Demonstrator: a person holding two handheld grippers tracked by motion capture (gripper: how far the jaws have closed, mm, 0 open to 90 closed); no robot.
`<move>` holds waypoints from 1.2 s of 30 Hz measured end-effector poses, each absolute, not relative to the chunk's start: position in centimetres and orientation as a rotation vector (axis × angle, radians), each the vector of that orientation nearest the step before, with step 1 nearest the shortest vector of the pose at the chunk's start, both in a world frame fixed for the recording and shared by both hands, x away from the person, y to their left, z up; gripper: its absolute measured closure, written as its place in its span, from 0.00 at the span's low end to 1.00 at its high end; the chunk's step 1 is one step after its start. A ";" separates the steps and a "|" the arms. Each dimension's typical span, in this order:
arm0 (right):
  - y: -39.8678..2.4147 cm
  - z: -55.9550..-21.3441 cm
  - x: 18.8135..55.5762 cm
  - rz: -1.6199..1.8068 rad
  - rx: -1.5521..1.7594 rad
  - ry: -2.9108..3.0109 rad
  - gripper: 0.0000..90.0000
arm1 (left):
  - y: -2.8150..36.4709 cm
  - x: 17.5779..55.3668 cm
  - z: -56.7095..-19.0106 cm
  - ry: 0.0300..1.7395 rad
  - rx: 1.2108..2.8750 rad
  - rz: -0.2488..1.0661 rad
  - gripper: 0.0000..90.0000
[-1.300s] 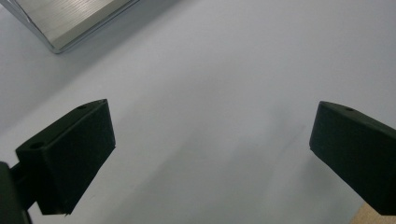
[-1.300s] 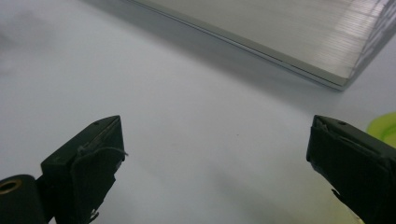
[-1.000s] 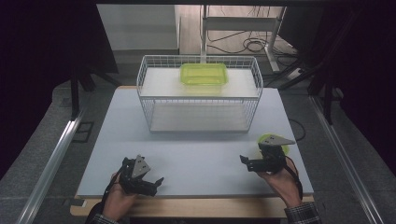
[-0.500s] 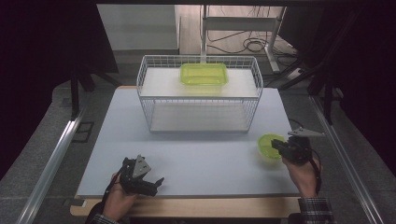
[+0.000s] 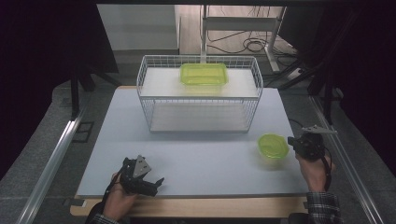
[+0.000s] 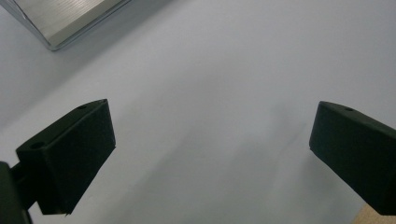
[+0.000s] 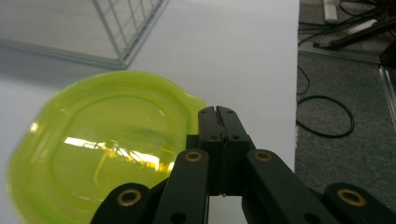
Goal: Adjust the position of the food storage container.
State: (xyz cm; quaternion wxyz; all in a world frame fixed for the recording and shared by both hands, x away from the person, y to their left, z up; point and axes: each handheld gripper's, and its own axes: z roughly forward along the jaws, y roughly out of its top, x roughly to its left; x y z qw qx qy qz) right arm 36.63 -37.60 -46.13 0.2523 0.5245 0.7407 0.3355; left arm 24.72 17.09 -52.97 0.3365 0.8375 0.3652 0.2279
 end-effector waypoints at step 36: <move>-32.3 -47.7 35.7 0.935 1.424 2.170 0.99 | 16.9 24.7 -53.1 0.952 2.189 0.593 0.00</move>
